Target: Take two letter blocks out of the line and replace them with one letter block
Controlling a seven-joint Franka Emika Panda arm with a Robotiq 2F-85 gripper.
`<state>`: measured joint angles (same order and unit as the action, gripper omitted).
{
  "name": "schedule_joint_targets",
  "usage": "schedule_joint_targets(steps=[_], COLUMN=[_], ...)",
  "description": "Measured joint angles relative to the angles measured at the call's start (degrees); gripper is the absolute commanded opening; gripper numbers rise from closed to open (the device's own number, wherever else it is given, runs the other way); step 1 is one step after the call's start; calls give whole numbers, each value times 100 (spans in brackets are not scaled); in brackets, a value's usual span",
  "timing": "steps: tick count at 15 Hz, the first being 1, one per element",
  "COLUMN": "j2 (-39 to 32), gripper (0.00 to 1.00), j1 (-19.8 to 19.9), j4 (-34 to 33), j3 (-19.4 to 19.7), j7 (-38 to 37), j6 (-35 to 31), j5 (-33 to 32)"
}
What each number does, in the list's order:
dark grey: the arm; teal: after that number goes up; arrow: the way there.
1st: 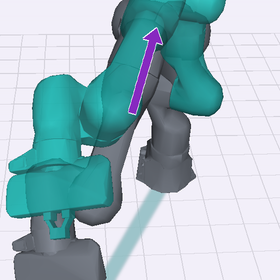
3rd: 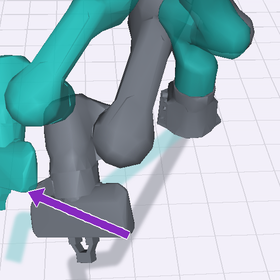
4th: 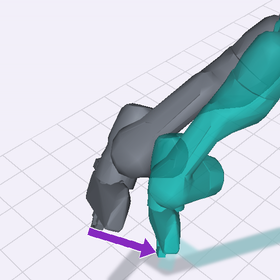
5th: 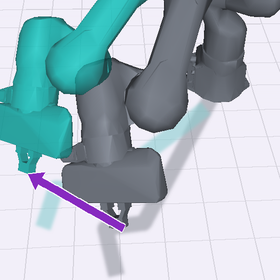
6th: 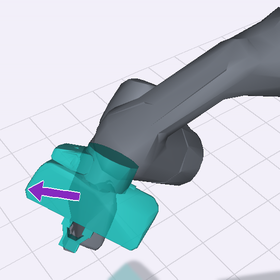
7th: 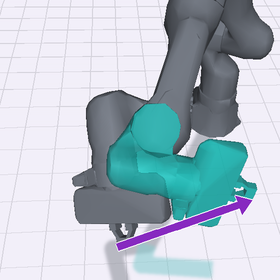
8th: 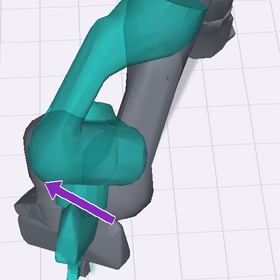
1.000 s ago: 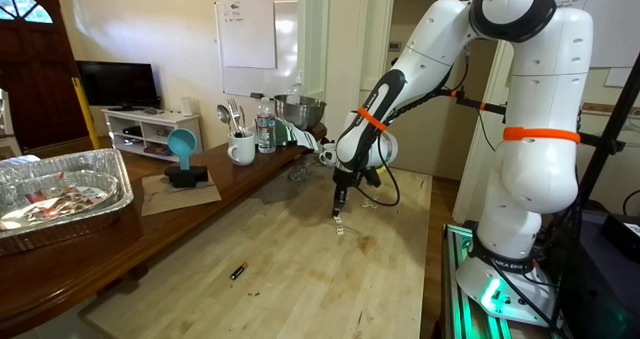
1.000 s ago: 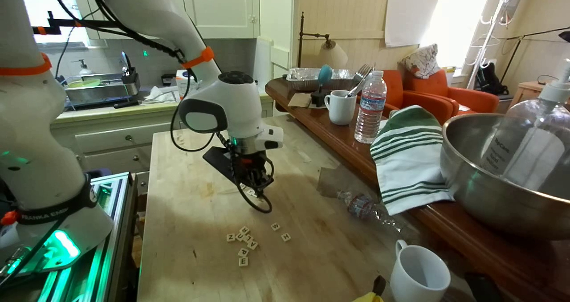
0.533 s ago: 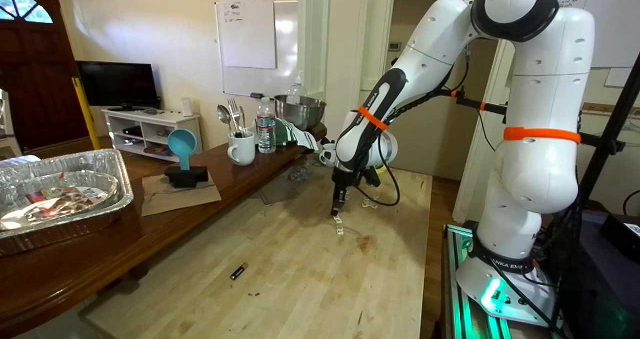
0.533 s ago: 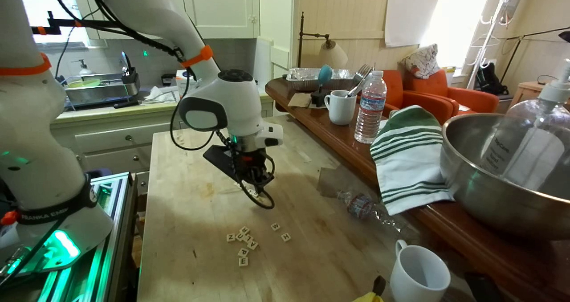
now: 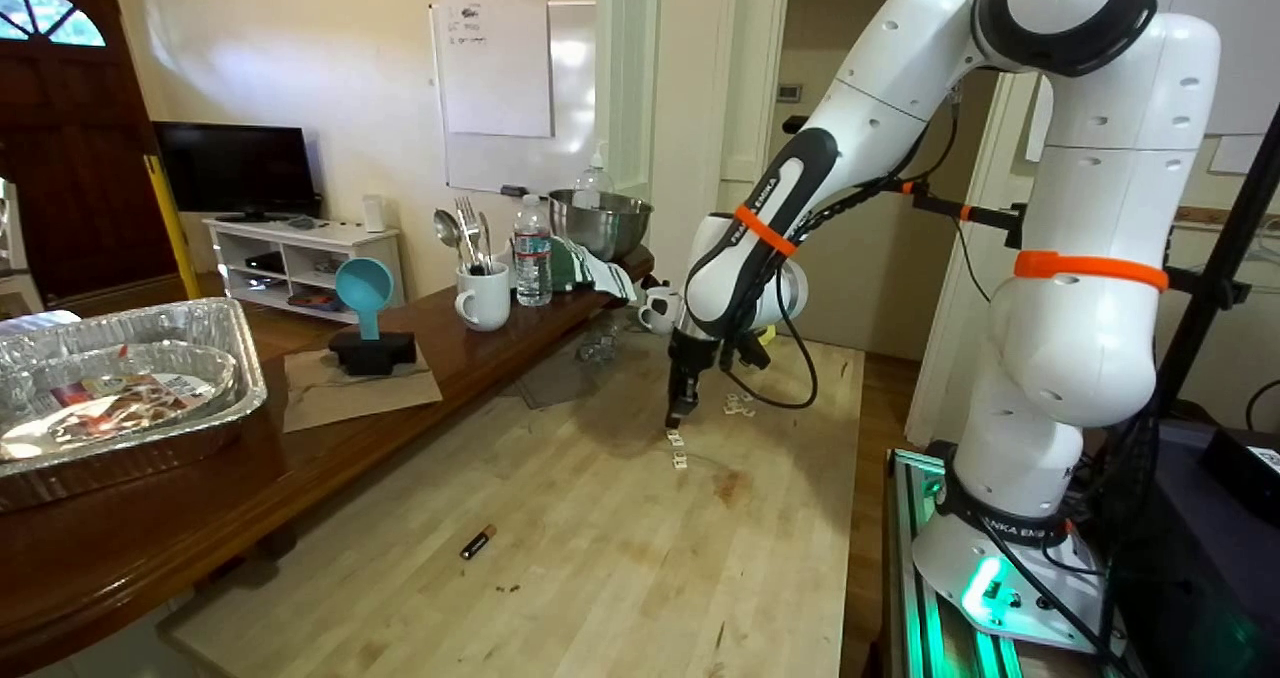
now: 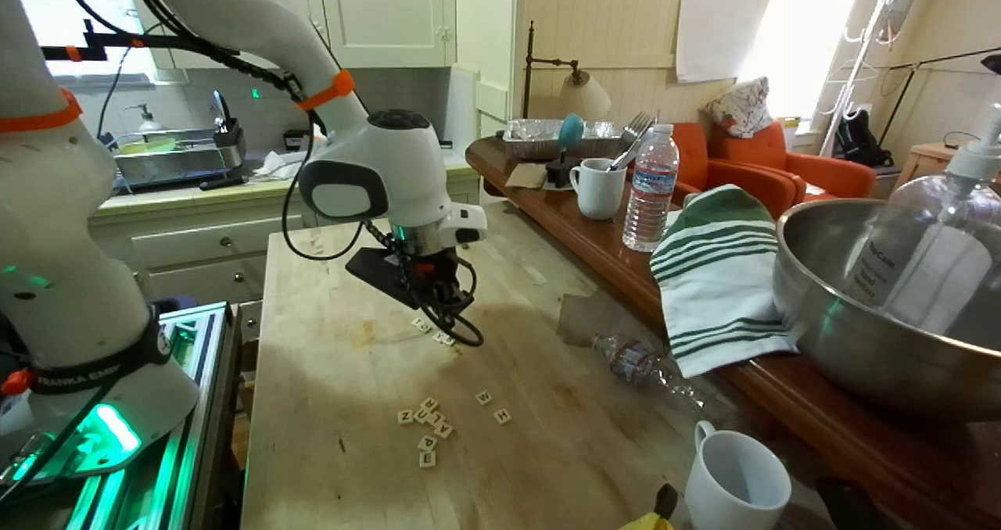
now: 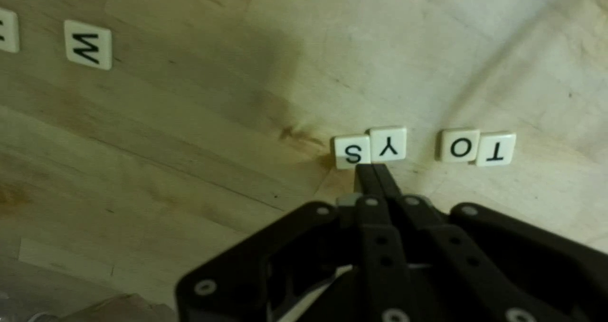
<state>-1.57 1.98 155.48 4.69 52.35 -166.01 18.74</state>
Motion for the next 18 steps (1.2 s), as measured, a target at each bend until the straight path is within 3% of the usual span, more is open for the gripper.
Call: schedule_joint_targets(steps=[14,18], j2=[-160,-204], gripper=[0,0], j1=[-1,23], j4=[51,-3], j3=[-9,118], j7=[70,-71], j6=[181,181], j5=[-115,-403])
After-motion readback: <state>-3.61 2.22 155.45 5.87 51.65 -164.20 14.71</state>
